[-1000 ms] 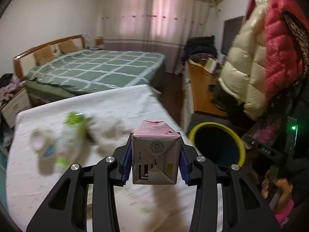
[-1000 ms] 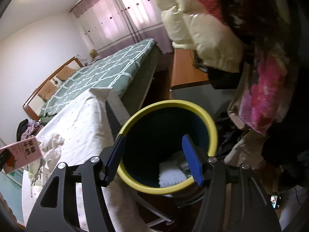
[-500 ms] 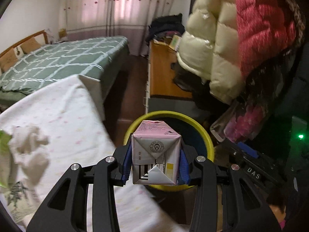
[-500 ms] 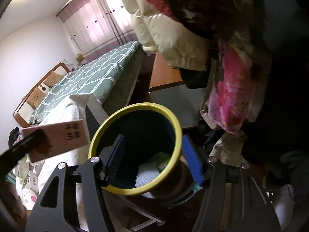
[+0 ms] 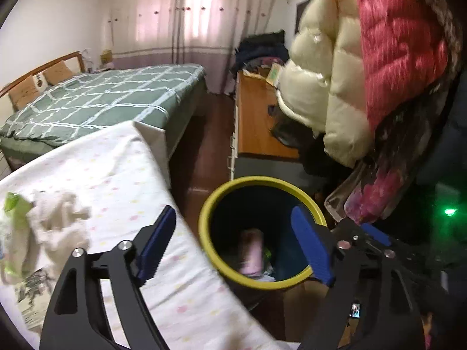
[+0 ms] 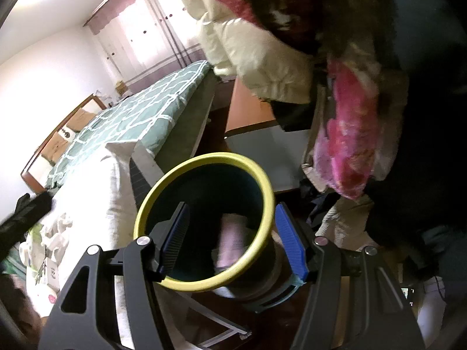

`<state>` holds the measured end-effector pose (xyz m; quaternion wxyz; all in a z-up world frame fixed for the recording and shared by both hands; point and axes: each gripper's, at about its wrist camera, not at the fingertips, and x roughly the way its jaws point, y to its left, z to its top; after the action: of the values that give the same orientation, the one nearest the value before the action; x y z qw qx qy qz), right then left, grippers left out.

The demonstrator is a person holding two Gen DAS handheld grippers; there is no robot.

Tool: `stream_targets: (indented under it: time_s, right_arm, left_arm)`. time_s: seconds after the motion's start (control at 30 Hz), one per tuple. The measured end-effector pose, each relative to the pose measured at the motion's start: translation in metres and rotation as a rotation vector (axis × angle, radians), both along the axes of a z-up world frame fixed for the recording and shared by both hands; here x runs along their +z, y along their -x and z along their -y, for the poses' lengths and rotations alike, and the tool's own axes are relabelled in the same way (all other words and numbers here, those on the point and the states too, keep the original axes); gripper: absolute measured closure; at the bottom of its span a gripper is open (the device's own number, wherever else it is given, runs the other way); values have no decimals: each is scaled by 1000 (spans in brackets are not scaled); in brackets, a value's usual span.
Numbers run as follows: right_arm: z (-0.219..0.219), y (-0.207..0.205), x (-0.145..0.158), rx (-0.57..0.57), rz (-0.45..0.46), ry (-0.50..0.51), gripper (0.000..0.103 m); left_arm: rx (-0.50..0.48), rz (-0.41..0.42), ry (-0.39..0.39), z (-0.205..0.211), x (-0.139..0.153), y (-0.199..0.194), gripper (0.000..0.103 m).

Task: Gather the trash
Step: 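Carry the pink carton over the yellow bin and open the left tool, then move the right tool to the table and grasp the white tissue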

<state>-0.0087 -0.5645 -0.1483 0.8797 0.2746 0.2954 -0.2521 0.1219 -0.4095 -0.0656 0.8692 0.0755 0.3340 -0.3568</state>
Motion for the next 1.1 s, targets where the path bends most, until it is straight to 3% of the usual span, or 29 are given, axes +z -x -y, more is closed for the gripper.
stream_targets:
  time_s: [0.13,0.4,0.7,0.87,1.1]
  right_arm:
    - [-15,-13,-1,44,-9,-2,45]
    - [-67,-52,6,178,-20,20,45]
    - [-165,-123,24,414,-42,82,45]
    - [-220,-163,35,546,-55,118,45]
    - [-274,-227,46,704,-98,171,45]
  left_arm:
    - [70,12,41,-53,17,-1,15]
    - [331,109,77,-187,42,-10,11]
    - [630,145,109,-336,41,-21,10]
    - [697,105,127,-391,25,-29,10]
    - [750,75,143,-421,8,-38,10]
